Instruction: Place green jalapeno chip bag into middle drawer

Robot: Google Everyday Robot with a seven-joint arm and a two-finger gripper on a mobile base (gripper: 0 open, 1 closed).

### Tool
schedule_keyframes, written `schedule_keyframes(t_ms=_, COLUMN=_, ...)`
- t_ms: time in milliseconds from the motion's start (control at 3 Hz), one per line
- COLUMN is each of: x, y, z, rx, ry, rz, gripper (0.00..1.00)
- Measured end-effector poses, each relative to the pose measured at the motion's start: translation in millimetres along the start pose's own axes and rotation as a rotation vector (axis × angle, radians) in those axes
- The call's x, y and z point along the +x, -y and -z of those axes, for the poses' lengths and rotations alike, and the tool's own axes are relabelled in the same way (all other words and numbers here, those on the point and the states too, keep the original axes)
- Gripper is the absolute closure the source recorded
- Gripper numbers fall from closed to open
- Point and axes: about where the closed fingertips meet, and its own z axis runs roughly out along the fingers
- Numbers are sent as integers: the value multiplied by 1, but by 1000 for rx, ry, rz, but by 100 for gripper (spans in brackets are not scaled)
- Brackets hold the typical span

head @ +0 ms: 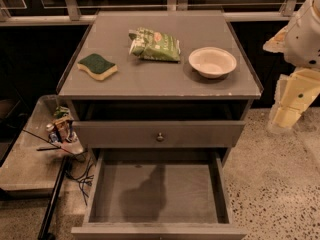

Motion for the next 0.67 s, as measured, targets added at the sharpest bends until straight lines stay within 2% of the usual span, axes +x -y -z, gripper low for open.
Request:
schedule_keyframes(t_ms=333, x=0, y=0, z=0, rx=0, ry=0, rz=0, gripper=0)
schedule_keyframes(t_ms=667, x=-11, y=3, z=-7, rx=12, ry=-20, rz=53, gripper=0)
